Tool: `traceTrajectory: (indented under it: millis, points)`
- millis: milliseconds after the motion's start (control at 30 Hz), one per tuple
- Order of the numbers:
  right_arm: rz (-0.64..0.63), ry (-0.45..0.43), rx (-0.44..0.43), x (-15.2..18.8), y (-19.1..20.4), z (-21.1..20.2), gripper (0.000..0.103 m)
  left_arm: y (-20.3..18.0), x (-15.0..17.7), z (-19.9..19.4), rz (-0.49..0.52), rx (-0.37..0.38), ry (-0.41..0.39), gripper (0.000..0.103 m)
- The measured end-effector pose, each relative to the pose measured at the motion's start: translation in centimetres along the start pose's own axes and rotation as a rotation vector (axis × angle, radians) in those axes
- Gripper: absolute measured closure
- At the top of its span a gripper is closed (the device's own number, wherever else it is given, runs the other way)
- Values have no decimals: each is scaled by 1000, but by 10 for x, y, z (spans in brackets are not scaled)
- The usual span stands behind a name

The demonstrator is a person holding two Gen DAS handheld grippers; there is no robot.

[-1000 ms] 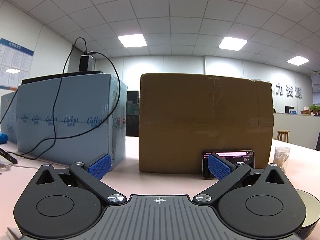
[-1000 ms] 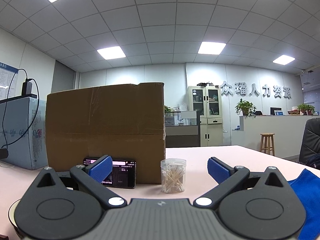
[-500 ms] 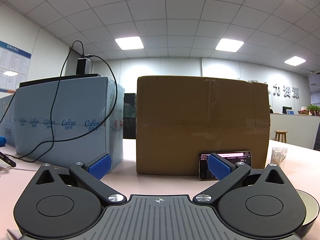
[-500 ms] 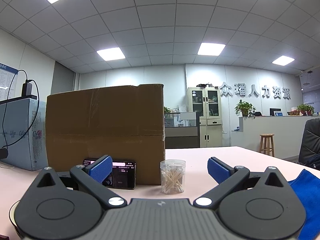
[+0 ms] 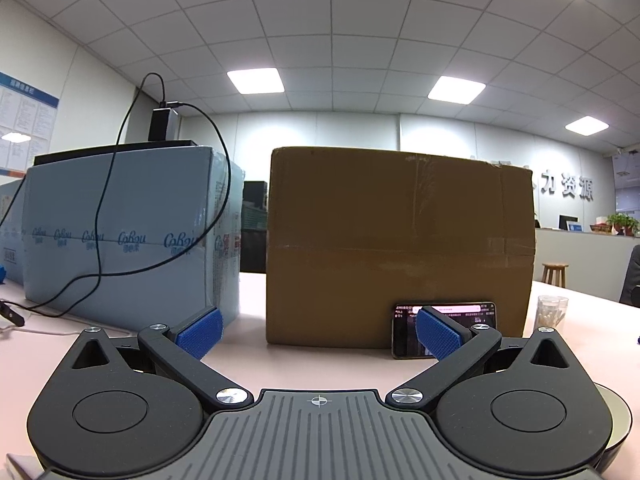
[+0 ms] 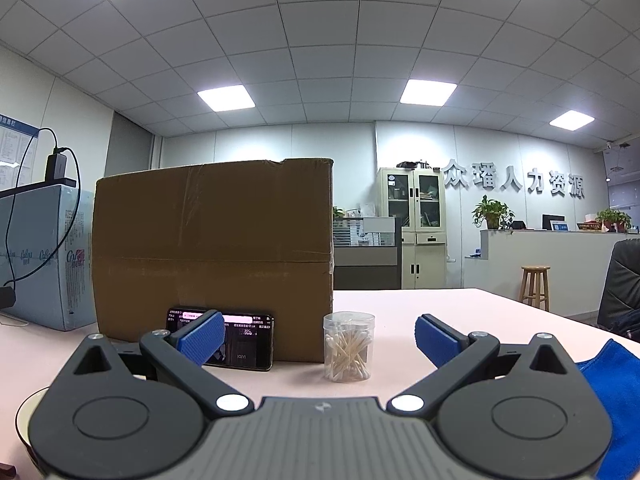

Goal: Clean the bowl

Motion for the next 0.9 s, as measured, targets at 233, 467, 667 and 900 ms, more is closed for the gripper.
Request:
traceTrajectory:
  millis: [233, 467, 667, 900]
  points:
    - [7, 1, -8, -1, 0, 1, 0, 0, 0, 1, 1, 0, 1, 0]
    - [7, 5, -11, -1, -1, 2, 0, 0, -1, 1, 2, 0, -1, 0]
    - [5, 5, -11, -1, 1, 9, 0, -1, -1, 1, 4, 2, -4, 0]
    - [6, 3, -11, 0, -1, 4, 0, -1, -1, 0, 3, 1, -4, 0]
Point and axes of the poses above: each gripper's, at about its wrist camera, not at the fingertips, and z roughly the way its jaws point, y to its left, x to its underside, the point moved 8 cm from there along z, roughly the way its jaws point, and after that the axes turned 14 degrees about z, right-handed, at the moved point
